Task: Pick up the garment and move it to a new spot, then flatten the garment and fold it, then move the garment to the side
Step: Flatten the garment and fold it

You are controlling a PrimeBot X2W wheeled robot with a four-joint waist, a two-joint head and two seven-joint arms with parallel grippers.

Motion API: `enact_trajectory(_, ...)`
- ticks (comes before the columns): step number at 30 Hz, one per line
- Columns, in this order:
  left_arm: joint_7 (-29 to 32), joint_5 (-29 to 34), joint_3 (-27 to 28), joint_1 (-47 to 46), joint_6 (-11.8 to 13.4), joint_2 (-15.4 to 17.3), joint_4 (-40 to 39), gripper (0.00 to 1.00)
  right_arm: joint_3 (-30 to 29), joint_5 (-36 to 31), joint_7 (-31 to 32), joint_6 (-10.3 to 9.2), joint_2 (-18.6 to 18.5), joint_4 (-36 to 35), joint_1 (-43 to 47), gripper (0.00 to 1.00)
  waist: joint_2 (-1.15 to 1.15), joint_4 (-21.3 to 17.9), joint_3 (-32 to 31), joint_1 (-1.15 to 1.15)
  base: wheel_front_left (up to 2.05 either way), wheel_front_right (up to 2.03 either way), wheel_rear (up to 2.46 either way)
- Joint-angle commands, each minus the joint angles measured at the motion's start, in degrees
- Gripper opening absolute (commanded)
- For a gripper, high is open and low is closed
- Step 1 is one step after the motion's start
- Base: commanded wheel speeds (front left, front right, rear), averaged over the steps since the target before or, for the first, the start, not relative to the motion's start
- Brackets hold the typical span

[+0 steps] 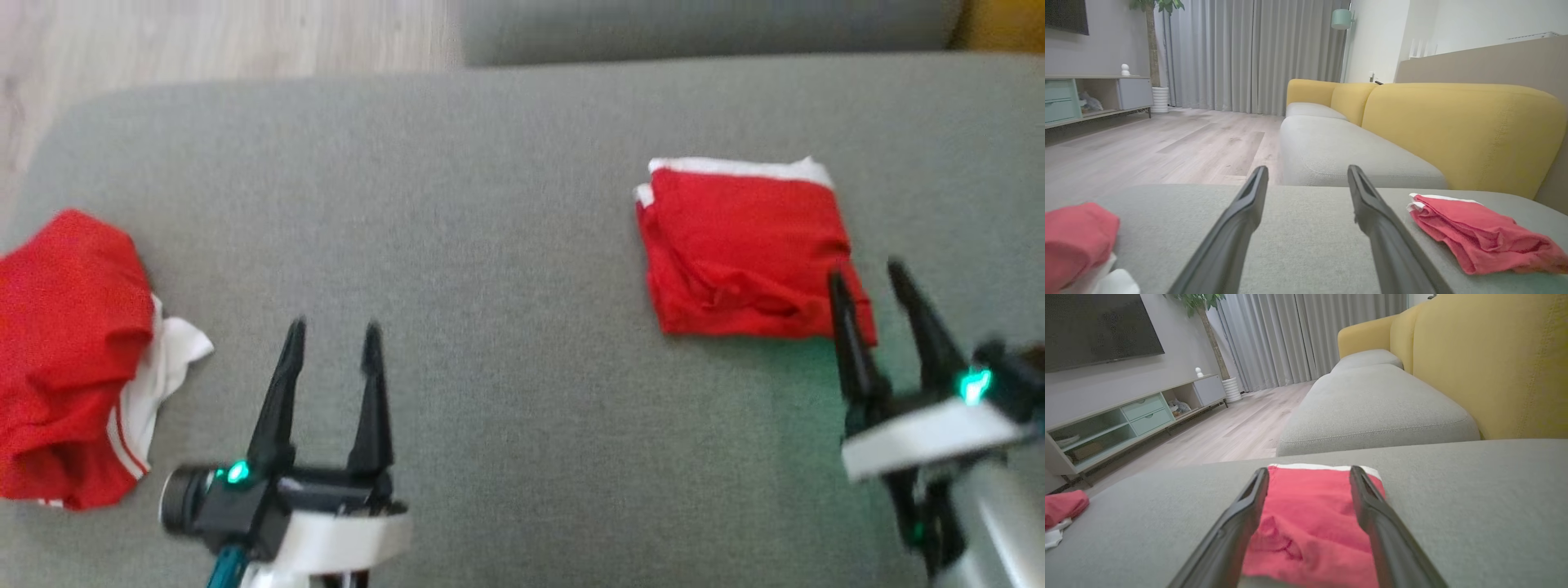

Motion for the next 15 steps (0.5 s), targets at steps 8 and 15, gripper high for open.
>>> enact_trajectory(8, -0.28, 0.21, 4.71, 6.92, 0.16, -0.19, 1.77, 1.0, 2.29, -2.01, -2.77, -0.04, 1.54, 1.35, 7.9, 1.0, 0.0, -0.68, -8.85, 0.01, 0.0, 0.0, 0.0)
enact_trajectory(15, -0.28, -0.07, 5.31, 9.13, 0.24, -0.2, 2.76, 1.0, 1.21, -3.05, -2.79, -0.04, 3.62, 0.58, 11.01, 1.0, 0.0, -0.57, -11.41, 0.01, 0.0, 0.0, 0.0)
